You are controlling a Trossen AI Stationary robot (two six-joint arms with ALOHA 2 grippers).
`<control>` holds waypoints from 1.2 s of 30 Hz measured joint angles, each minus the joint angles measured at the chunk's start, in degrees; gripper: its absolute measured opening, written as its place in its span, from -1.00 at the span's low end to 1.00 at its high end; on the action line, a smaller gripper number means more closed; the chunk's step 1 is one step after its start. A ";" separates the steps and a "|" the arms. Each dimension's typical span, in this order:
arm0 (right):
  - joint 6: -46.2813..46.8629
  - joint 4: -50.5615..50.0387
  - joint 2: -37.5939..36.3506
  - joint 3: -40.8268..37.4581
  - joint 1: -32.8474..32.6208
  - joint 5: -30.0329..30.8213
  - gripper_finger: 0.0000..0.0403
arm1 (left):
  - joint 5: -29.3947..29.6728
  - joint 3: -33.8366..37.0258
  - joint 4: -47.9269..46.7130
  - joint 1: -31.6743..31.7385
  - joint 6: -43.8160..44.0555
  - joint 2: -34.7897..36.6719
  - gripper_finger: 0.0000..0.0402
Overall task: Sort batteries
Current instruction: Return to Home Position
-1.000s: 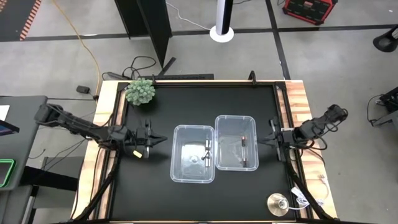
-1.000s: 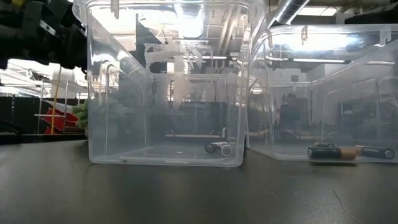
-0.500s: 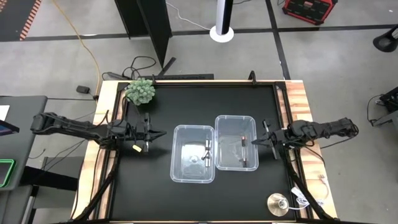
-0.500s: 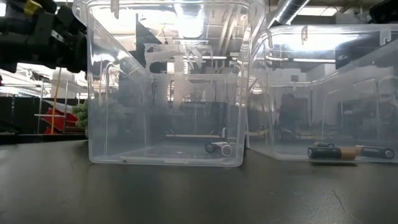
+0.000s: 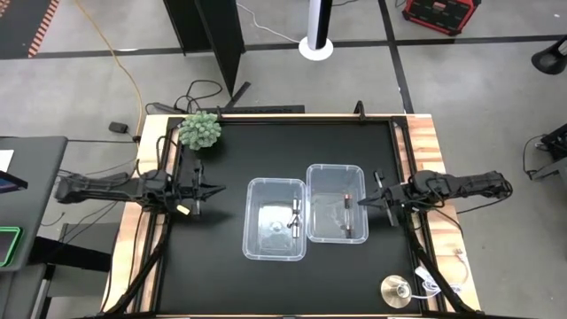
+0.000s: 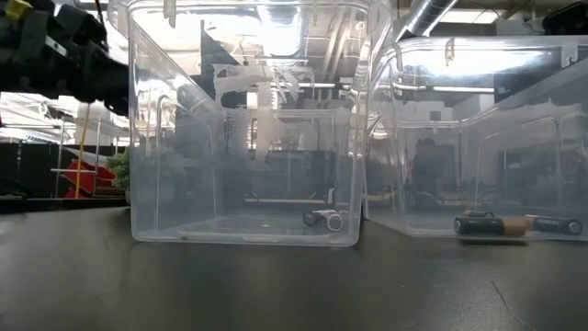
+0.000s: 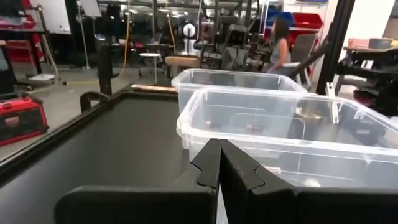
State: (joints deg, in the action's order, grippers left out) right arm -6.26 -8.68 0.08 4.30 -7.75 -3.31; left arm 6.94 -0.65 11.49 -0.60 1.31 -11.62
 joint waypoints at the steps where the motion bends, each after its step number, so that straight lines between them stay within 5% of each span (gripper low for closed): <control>1: 0.05 0.61 0.00 -0.30 -0.04 0.00 -1.00 | 0.01 0.02 -1.46 0.00 0.00 1.44 -1.00; 10: 0.32 2.25 0.00 -0.93 -0.32 0.02 -1.00 | -0.48 0.12 -8.77 -0.02 -1.45 11.64 -1.00; 36: 8.24 1.90 0.28 -1.03 -0.35 0.42 -0.85 | 2.47 0.20 -8.32 -0.07 -0.62 9.76 -0.97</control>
State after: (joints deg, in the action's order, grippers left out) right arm 1.98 -6.79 0.36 3.27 -8.10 -2.90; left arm 9.41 -0.45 3.17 -0.67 0.69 -1.87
